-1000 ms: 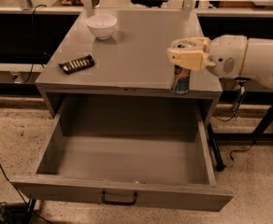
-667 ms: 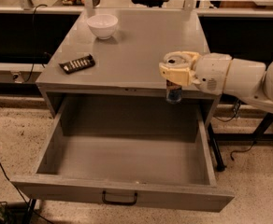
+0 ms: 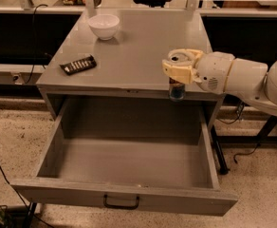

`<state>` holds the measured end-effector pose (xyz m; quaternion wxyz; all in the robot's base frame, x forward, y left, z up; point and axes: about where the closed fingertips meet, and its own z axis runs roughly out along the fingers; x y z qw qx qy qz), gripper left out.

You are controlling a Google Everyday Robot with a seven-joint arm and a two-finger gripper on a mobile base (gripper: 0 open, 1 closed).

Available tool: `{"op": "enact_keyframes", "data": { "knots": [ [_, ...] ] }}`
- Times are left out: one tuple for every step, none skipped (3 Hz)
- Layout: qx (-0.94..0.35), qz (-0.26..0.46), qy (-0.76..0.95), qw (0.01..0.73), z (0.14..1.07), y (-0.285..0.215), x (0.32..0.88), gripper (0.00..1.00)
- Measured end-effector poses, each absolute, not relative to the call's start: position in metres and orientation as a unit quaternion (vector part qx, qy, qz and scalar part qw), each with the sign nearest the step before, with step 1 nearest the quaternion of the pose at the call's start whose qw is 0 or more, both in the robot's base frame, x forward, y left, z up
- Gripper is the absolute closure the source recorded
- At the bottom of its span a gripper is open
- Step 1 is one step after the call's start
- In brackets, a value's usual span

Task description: Place redbull can into top drawer

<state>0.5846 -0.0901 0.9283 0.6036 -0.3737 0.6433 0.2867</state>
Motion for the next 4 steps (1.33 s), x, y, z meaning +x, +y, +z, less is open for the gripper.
{"op": "enact_keyframes", "data": {
  "knots": [
    [-0.377, 0.319, 0.635, 0.595, 0.909, -0.085, 0.583, 1.00],
    [-0.385, 0.371, 0.603, 0.592, 0.887, -0.069, 0.566, 1.00],
    [-0.416, 0.391, 0.578, 0.583, 0.866, -0.050, 0.548, 1.00],
    [-0.434, 0.391, 0.581, 0.567, 0.837, -0.048, 0.538, 1.00]
  ]
}}
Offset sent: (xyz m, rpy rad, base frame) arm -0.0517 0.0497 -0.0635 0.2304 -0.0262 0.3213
